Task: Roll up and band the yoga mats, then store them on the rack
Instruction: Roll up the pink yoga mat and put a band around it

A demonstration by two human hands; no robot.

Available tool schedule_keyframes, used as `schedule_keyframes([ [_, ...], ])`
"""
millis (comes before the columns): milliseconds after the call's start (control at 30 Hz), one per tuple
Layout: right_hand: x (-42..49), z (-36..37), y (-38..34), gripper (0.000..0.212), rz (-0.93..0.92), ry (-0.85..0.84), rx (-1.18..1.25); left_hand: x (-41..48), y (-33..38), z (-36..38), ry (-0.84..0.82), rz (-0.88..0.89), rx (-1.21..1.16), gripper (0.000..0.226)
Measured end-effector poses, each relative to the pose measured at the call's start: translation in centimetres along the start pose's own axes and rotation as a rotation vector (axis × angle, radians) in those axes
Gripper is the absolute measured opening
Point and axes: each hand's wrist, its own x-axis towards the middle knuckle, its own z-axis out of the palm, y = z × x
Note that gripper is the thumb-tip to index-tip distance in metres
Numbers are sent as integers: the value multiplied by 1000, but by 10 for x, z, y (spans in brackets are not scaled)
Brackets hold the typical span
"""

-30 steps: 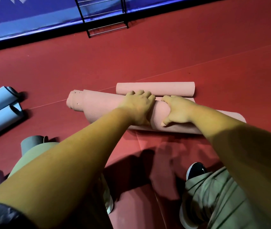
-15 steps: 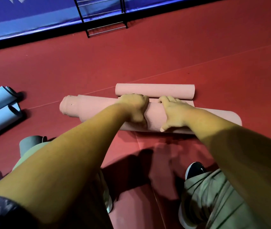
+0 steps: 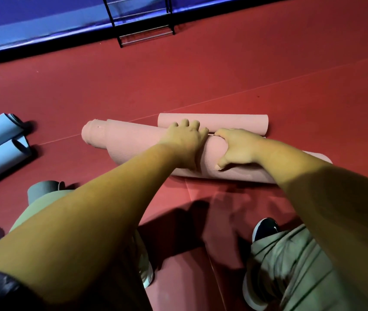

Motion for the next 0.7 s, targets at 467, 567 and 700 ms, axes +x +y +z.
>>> schedule_keyframes([
  [467,0,4,0,112,-47,87,-77,3,-17,-15,-102,-50,-184,94],
  [567,1,0,1,112,-38,61,-38,0,-14,-14,-84,-13,-92,103],
  [700,1,-2,1,105,-28,55,-6,-4,-11,-11,-17,7,28,111],
])
